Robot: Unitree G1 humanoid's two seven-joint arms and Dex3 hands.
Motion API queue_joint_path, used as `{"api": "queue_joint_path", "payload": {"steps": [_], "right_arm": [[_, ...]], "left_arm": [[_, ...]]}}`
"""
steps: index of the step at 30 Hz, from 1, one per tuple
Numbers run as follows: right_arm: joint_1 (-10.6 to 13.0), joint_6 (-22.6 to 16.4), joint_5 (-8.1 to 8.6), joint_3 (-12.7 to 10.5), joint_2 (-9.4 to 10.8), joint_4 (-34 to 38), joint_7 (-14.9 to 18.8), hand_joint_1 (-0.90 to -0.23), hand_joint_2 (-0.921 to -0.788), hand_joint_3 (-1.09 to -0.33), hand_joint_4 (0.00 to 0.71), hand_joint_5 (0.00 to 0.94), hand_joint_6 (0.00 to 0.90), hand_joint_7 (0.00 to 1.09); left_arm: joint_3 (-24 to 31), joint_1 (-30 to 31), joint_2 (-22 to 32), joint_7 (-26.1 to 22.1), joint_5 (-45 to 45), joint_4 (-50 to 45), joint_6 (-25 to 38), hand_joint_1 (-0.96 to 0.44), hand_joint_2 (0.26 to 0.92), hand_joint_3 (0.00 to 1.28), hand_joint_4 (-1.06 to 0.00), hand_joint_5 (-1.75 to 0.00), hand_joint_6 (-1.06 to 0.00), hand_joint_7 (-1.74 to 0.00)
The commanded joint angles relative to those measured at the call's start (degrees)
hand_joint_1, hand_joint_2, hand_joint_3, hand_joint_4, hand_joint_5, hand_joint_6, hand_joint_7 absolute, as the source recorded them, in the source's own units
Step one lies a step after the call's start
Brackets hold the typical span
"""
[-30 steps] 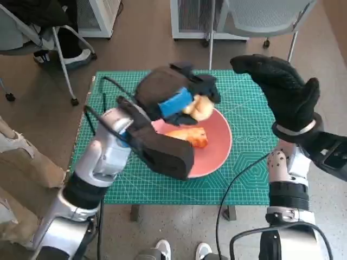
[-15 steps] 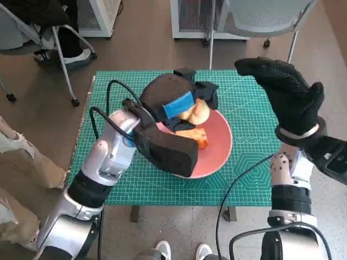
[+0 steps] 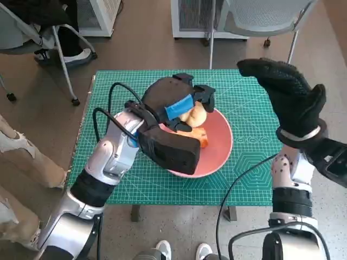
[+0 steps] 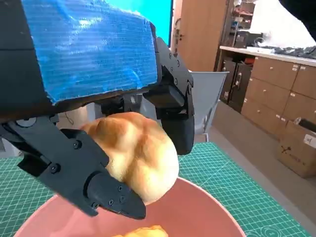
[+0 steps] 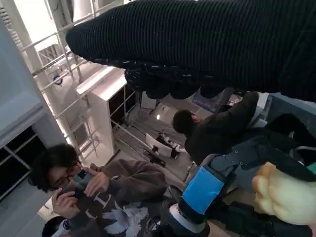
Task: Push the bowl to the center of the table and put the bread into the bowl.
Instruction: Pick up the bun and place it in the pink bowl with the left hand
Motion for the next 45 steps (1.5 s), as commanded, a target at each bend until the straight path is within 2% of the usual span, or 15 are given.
{"api": "queue_joint_path", "payload": {"steps": [1, 5, 11, 21, 24, 27, 29, 30, 31, 32, 33, 35, 38, 41, 45], "right_arm": [[1.15, 0.35, -0.6, 0.38, -0.14, 0.05, -0.35, -0.632, -0.921, -0.688, 0.189, 0.001, 0.0, 0.52], [1.14, 0.29, -0.68, 0.5, -0.11, 0.1, -0.46, -0.632, -0.921, -0.687, 0.189, 0.001, -0.001, 0.52], [1.25, 0.25, -0.58, 0.53, -0.14, 0.14, -0.37, -0.63, -0.921, -0.687, 0.189, 0.001, -0.001, 0.52], [1.28, 0.49, -0.41, 0.58, -0.15, 0.06, -0.28, -0.629, -0.921, -0.688, 0.189, 0.001, -0.001, 0.52], [1.33, 0.55, -0.38, 0.6, -0.14, -0.02, -0.28, -0.629, -0.921, -0.688, 0.189, 0.001, -0.001, 0.52], [1.35, 0.56, -0.37, 0.6, -0.13, -0.05, -0.28, -0.629, -0.921, -0.689, 0.189, 0.001, -0.001, 0.52], [1.39, 0.6, -0.31, 0.59, -0.15, -0.06, -0.23, -0.629, -0.921, -0.689, 0.189, 0.001, -0.001, 0.52], [1.41, 0.62, -0.31, 0.59, -0.16, -0.09, -0.22, -0.629, -0.921, -0.689, 0.189, 0.0, -0.001, 0.52], [1.43, 0.63, -0.31, 0.59, -0.17, -0.11, -0.23, -0.629, -0.921, -0.689, 0.189, 0.0, -0.001, 0.52], [1.45, 0.65, -0.31, 0.59, -0.18, -0.14, -0.23, -0.629, -0.921, -0.69, 0.188, 0.0, -0.001, 0.52], [1.49, 0.7, -0.31, 0.6, -0.2, -0.22, -0.25, -0.629, -0.921, -0.69, 0.188, 0.0, -0.001, 0.52], [1.56, 0.77, -0.31, 0.62, -0.21, -0.36, -0.28, -0.629, -0.921, -0.69, 0.188, 0.0, -0.001, 0.52], [1.61, 0.82, -0.32, 0.63, -0.2, -0.47, -0.31, -0.629, -0.921, -0.69, 0.188, 0.0, -0.001, 0.52], [1.63, 0.92, -0.2, 0.59, -0.25, -0.51, -0.17, -0.629, -0.921, -0.689, 0.188, 0.0, -0.001, 0.52], [1.63, 0.94, -0.19, 0.57, -0.25, -0.46, -0.12, -0.629, -0.921, -0.688, 0.188, 0.0, -0.001, 0.52]], "left_arm": [[-0.3, -0.88, -0.07, -0.45, 0.6, 0.62, 0.92, 0.0, 0.917, 0.07, -0.67, -1.19, -0.65, -1.14], [-0.08, -1.0, -0.22, -0.5, -0.27, 1.62, 0.52, 0.0, 0.905, 0.1, -0.6, -1.36, -0.74, -0.95], [0.14, -0.71, -0.24, -0.94, -0.57, 1.33, 1.0, 0.0, 0.909, 0.08, -0.61, -1.35, -0.73, -0.96], [0.08, -1.12, -1.08, -1.93, -1.53, 3.41, 2.16, 0.0, 0.918, 0.11, -0.57, -1.46, -0.7, -0.92], [0.05, -1.44, -1.42, -2.46, -1.75, 4.31, 2.71, 0.01, 0.92, 0.15, -0.55, -1.49, -0.62, -1.0], [0.19, -1.56, -1.61, -3.09, -2.06, 4.52, 3.27, 0.01, 0.92, 0.17, -0.54, -1.5, -0.59, -1.03], [0.34, -1.74, -1.91, -4.55, -2.51, 4.67, 4.79, 0.0, 0.921, 0.21, -0.49, -1.45, -0.52, -1.2], [0.03, -1.84, -1.94, -5.02, -1.98, 4.61, 5.76, -0.06, 0.894, 0.2, -0.38, -1.1, -0.4, -1.03], [-0.24, -1.91, -1.92, -5.24, -1.53, 4.51, 6.38, -0.11, 0.892, 0.18, -0.35, -0.91, -0.36, -0.92], [-0.66, -1.84, -1.76, -5.09, -0.7, 4.18, 6.71, -0.19, 0.9, 0.13, -0.32, -0.61, -0.33, -0.73], [-1.11, -1.7, -1.53, -4.68, 0.23, 3.76, 6.79, -0.26, 0.908, 0.09, -0.3, -0.41, -0.31, -0.6], [-1.51, -1.51, -1.32, -4.32, 1.18, 3.23, 6.94, -0.35, 0.914, 0.06, -0.27, -0.21, -0.29, -0.44], [-1.61, -1.44, -1.31, -4.32, 1.4, 3.0, 7.19, -0.41, 0.919, 0.04, -0.25, -0.07, -0.28, -0.31], [-1.95, -1.22, -0.45, -1.69, 2.0, 3.64, 3.7, -0.48, 0.92, 0.05, -0.18, -0.02, -0.26, -0.24], [-1.82, -1.19, -0.3, -1.23, 1.92, 3.9, 2.73, -0.52, 0.921, 0.05, -0.15, -0.01, -0.25, -0.22]]}}
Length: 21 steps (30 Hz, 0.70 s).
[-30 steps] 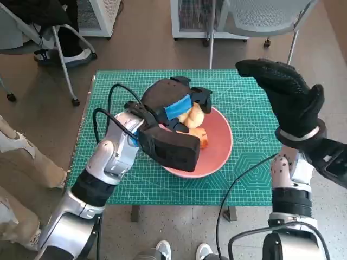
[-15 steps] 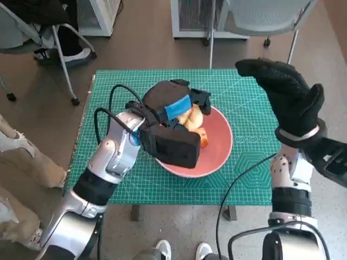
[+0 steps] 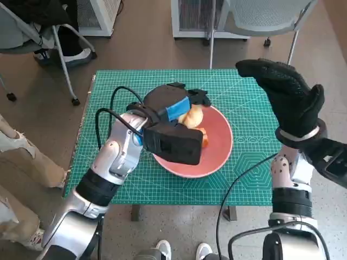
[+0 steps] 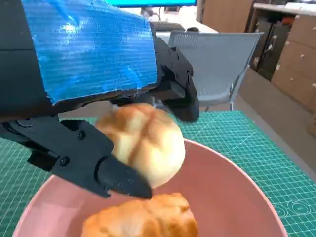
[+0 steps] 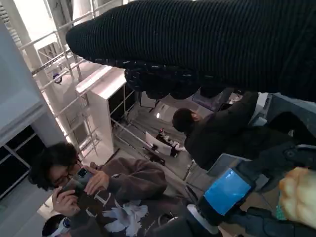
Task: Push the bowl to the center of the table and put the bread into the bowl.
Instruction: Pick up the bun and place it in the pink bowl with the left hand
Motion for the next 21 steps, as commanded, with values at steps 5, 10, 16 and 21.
{"api": "queue_joint_path", "payload": {"steps": [5, 10, 16, 21], "right_arm": [[1.24, 0.61, -0.29, 0.22, -0.19, 0.25, -0.07, -0.629, -0.921, -0.688, 0.189, 0.0, -0.001, 0.52], [1.11, 0.75, -0.37, 0.28, -0.19, 0.32, -0.15, -0.627, -0.921, -0.687, 0.189, 0.001, 0.0, 0.52], [1.0, 0.78, -0.39, 0.25, -0.26, 0.42, -0.12, -0.628, -0.921, -0.688, 0.189, 0.0, -0.001, 0.52], [0.93, 0.85, -0.34, 0.25, -0.33, 0.55, 0.03, -0.629, -0.921, -0.688, 0.189, 0.0, -0.001, 0.52]], "left_arm": [[0.24, -0.58, 0.6, 0.58, -0.11, -0.26, -1.26, -0.54, 0.921, 0.06, -0.12, 0.0, -0.24, -0.2], [0.38, -0.27, 0.66, 0.41, 0.03, -0.72, -0.62, -0.55, 0.921, 0.06, -0.08, 0.0, -0.23, -0.18], [0.62, -0.06, 0.78, 1.51, 0.02, -0.81, -1.28, -0.55, 0.921, 0.06, -0.05, 0.0, -0.22, -0.17], [1.57, 0.39, 1.03, 2.21, -1.11, -1.17, -2.39, -0.55, 0.921, 0.06, -0.04, 0.0, -0.22, -0.17]]}}
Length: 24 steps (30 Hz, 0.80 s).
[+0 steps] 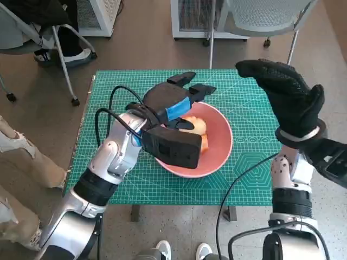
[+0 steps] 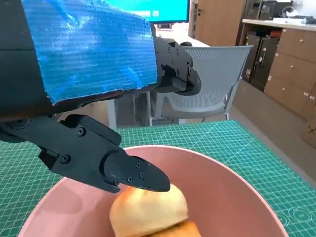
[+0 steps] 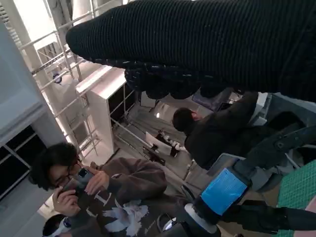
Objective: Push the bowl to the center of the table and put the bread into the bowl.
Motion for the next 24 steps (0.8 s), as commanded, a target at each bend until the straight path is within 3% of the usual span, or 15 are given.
{"api": "queue_joint_path", "payload": {"steps": [1, 18, 24], "right_arm": [[0.9, 0.74, -0.36, 0.25, -0.31, 0.55, 0.04, -0.629, -0.921, -0.688, 0.189, 0.0, -0.001, 0.52], [0.6, 1.16, -0.48, 0.32, -0.37, 0.52, -0.02, -0.631, -0.921, -0.688, 0.185, 0.0, -0.001, 0.52], [0.46, 1.16, -0.72, 0.45, -0.47, 0.19, -0.3, -0.63, -0.921, -0.689, 0.185, 0.0, -0.001, 0.52]], "left_arm": [[1.35, 0.42, 0.75, 1.28, -1.3, -1.06, -1.48, -0.55, 0.921, 0.06, -0.04, 0.0, -0.22, -0.17], [3.8, 1.42, 1.18, 2.94, -4.79, -1.18, -4.73, -0.61, 0.921, 0.07, -0.02, 0.0, -0.2, -0.14], [8.35, 2.93, 2.92, 2.73, -10.38, -3.04, -8.32, -0.65, 0.921, 0.11, -0.01, 0.0, -0.19, -0.12]]}}
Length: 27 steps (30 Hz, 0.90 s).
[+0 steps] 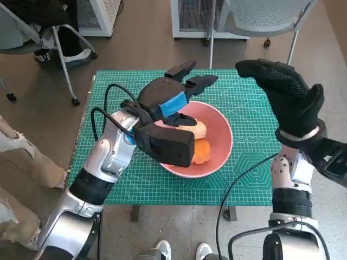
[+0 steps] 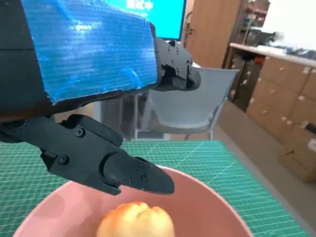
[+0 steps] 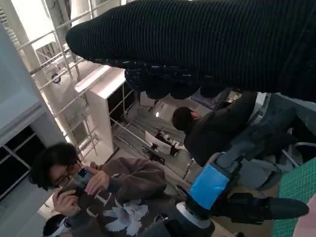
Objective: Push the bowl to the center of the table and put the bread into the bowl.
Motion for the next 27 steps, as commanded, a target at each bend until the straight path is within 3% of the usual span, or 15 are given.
{"api": "queue_joint_path", "payload": {"steps": [1, 5, 10, 14, 19, 23, 27], "right_arm": [[0.46, 0.65, -0.68, 0.36, -0.44, 0.14, -0.32, -0.63, -0.921, -0.689, 0.185, 0.0, 0.0, 0.52], [0.47, 0.65, -0.65, 0.4, -0.48, 0.12, -0.34, -0.629, -0.921, -0.689, 0.186, 0.0, 0.0, 0.52], [0.26, 0.54, -0.72, 0.43, -0.67, -0.04, -0.61, -0.624, -0.921, -0.687, 0.187, 0.001, 0.0, 0.52], [-0.09, 0.11, -0.93, 0.32, -0.83, -0.05, -1.12, -0.622, -0.921, -0.685, 0.188, 0.001, 0.002, 0.52], [-0.38, -0.9, -1.75, 0.37, -0.68, 0.27, -2.33, -0.623, -0.921, -0.683, 0.19, 0.002, 0.004, 0.51], [-0.57, -1.13, -1.83, 0.44, -0.79, 0.62, -2.6, -0.624, -0.921, -0.682, 0.192, 0.003, 0.006, 0.51], [-0.61, -2.73, -4.17, 1.13, 0.07, 0.21, -5.09, -0.629, -0.921, -0.693, 0.191, 0.002, 0.003, 0.5]], "left_arm": [[4.17, 1.74, 2.07, 0.41, -4.72, -2.43, -3.05, -0.66, 0.921, 0.12, -0.01, 0.0, -0.19, -0.12], [4.52, 1.93, 2.24, 0.27, -5.32, -2.49, -3.63, -0.67, 0.921, 0.14, -0.01, 0.0, -0.19, -0.12], [10.49, 4.55, 2.62, -0.66, -14.71, -4.15, -7.53, -0.67, 0.921, 0.19, 0.0, 0.0, -0.18, -0.11], [17.12, 7.49, 0.48, 0.71, -25.62, -3.27, -14.54, -0.68, 0.921, 0.3, 0.0, 0.0, -0.18, -0.11], [21.98, 9.68, -1.71, 3.17, -32.03, -1.03, -21.68, -0.72, 0.921, 0.4, -0.04, -0.02, -0.2, -0.11], [22.48, 9.5, -2.01, 3.35, -32.99, 0.46, -23.77, -0.75, 0.921, 0.44, -0.07, -0.03, -0.2, -0.11], [25.02, 11.18, -3.37, 1.32, -39.52, 1.82, -26.34, -0.78, 0.921, 0.47, -0.1, -0.03, -0.19, -0.11]]}}
